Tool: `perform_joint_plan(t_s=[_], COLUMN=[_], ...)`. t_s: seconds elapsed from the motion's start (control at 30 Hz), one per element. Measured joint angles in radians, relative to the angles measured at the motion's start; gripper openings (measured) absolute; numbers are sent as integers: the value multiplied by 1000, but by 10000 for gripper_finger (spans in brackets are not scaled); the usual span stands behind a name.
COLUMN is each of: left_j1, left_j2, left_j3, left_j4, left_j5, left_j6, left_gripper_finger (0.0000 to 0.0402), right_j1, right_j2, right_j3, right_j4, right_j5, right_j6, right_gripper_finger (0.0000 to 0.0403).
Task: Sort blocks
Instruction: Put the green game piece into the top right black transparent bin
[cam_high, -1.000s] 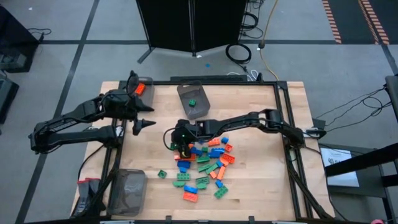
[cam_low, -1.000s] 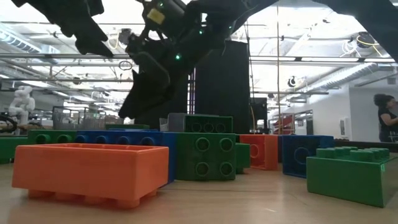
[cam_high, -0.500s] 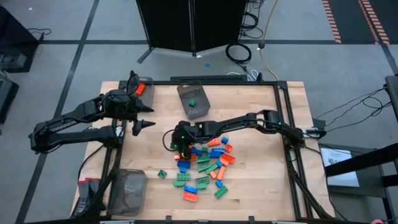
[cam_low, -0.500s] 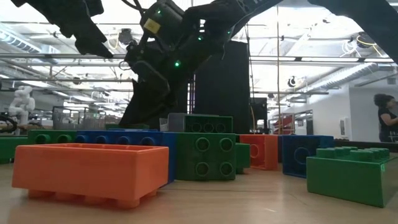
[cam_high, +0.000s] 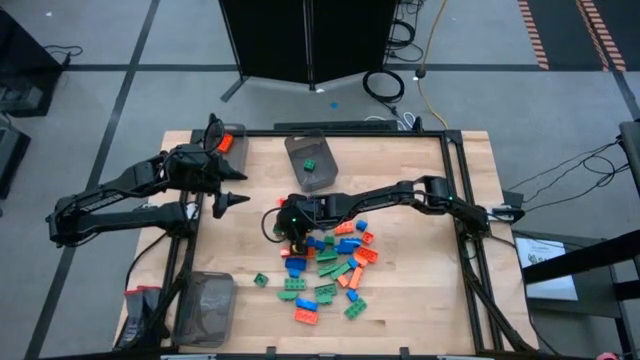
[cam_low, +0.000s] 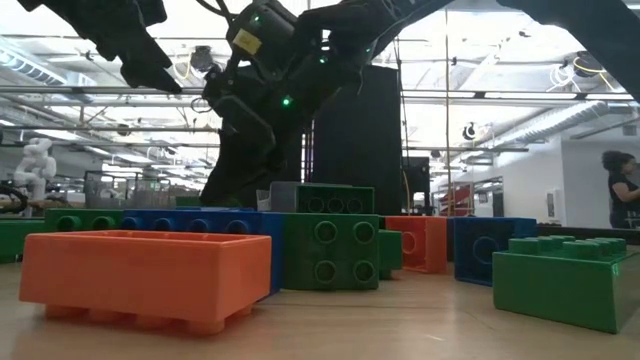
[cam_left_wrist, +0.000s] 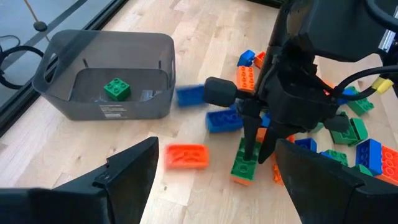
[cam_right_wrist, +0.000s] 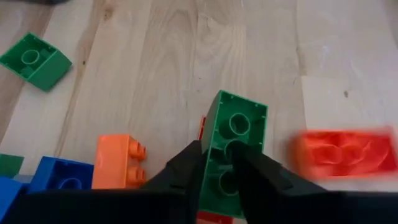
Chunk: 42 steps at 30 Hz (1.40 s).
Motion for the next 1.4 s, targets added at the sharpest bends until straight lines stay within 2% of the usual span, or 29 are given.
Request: perform_joint_plan(t_s=[0.17, 0.3, 0.5, 0.93, 1.03, 1.4], left_j1=[0, 0, 0, 0, 0, 0], left_j2=[0, 0, 0, 0, 0, 11], left_j3=[0, 0, 0, 0, 0, -1], left_j4=[0, 0, 0, 0, 0, 0], left_j5=[0, 0, 0, 0, 0, 0], left_j6=[0, 0, 0, 9, 9, 2], left_gripper_finger=[322, 322, 322, 322, 322, 322], right_j1=[0, 0, 0, 1, 1, 28], right_j2=[0, 2, 2, 3, 3, 3], right_j3=[0, -1, -2, -2, 6, 192], right_j4=[-1, -6, -6, -2, -20, -215], right_j5=[-2, -2, -67, -106, -160, -156], right_j6=[-10, -15, -53, -54, -54, -97], right_gripper_finger=[12, 7, 47, 156, 172, 196])
